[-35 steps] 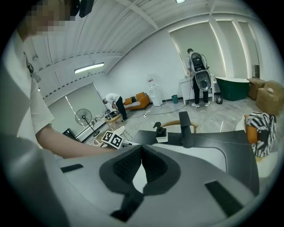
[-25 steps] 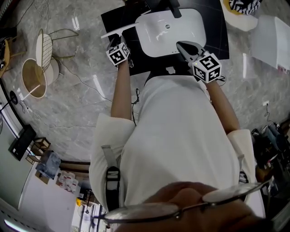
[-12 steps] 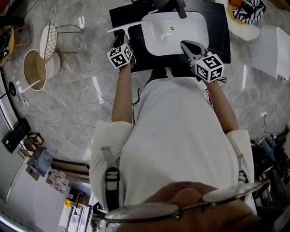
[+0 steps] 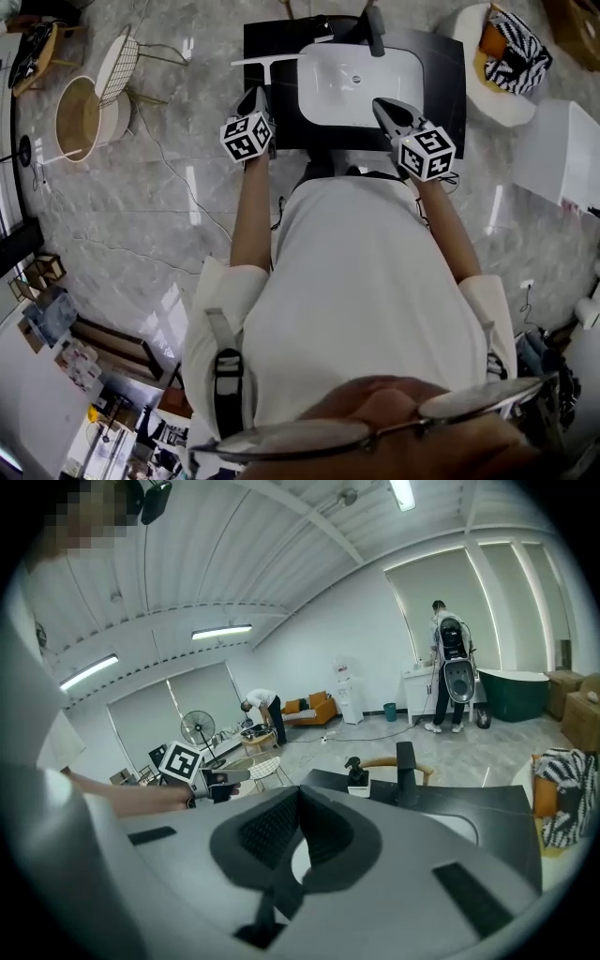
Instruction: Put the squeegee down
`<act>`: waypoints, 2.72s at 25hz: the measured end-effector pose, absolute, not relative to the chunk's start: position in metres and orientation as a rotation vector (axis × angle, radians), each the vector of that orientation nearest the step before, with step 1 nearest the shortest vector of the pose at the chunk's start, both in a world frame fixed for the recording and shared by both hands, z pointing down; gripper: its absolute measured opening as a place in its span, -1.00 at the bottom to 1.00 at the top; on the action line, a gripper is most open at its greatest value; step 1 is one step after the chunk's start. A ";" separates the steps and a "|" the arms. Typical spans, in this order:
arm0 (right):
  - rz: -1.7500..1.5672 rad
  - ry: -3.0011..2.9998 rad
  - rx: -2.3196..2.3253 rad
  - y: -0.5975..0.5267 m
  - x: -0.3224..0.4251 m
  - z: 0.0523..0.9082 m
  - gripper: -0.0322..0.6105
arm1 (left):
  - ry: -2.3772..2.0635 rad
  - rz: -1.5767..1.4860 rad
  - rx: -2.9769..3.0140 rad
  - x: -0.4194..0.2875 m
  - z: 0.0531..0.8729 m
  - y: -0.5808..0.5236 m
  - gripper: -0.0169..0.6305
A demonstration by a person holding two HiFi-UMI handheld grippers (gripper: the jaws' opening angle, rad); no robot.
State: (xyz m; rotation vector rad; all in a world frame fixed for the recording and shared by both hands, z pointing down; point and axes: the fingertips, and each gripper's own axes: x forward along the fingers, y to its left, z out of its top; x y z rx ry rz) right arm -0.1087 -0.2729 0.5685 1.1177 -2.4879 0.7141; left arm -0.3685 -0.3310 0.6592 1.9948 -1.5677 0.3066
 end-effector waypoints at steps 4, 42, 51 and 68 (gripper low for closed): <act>0.687 -2.514 1.092 -0.253 -0.097 0.559 -0.89 | -1.569 0.256 2.012 -0.349 0.637 -0.296 -0.93; 0.445 -2.698 1.058 -0.157 -0.140 0.486 -0.89 | -1.503 0.121 2.316 -0.355 0.485 -0.112 -0.93; 0.429 -2.699 1.094 -0.155 -0.152 0.477 -0.89 | -1.473 0.051 2.356 -0.366 0.472 -0.117 -0.93; 0.434 -2.713 1.081 -0.148 -0.158 0.471 -0.89 | -1.464 0.011 2.352 -0.367 0.467 -0.113 -0.93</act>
